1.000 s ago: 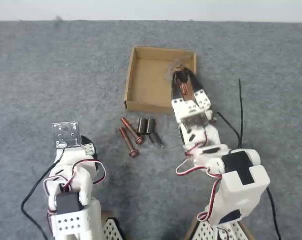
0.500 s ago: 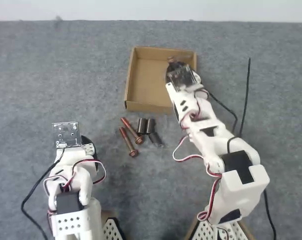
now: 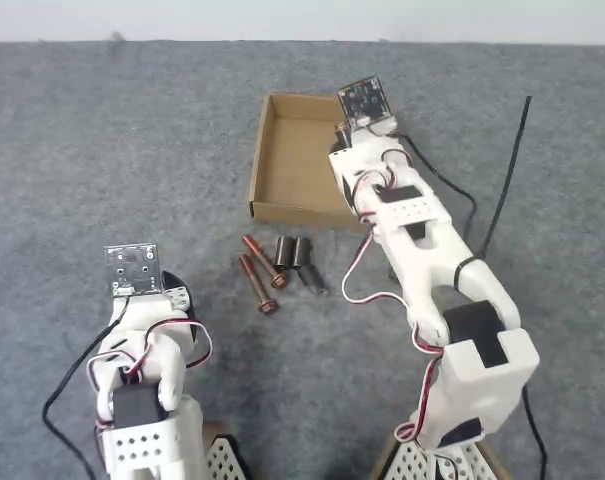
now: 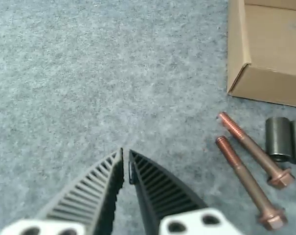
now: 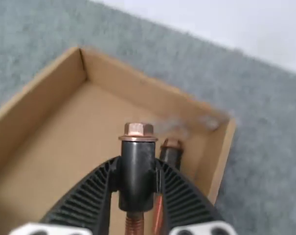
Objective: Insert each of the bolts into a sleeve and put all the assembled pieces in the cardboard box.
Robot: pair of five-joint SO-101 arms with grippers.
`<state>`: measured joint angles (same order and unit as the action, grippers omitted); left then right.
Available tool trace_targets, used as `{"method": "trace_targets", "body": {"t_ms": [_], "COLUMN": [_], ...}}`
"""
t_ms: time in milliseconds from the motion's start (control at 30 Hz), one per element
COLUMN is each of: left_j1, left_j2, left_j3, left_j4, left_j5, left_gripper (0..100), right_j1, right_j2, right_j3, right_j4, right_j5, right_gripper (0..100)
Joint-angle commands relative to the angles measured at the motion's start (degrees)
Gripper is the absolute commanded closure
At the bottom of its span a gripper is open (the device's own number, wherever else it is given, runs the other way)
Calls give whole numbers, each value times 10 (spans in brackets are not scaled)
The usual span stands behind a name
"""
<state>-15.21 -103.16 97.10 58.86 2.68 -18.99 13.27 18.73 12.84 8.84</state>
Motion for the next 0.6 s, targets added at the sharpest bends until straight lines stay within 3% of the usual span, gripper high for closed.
{"method": "trace_targets", "body": {"t_ms": [0, 300, 567], "left_j1": [-3, -3, -2], "left_j2": [-11, -10, -10], "left_j3": [-6, -6, -6], "left_j4": [1, 1, 0], "left_j5": [-8, -8, -8], "left_gripper": [988, 988, 988], "right_j1": [-9, -7, -6], "right_j2": [-2, 106, 162], "right_j3": [-84, -217, -273], "right_j4": [65, 168, 176], "right_j5": [-5, -7, -7], "right_gripper": [992, 992, 988]}}
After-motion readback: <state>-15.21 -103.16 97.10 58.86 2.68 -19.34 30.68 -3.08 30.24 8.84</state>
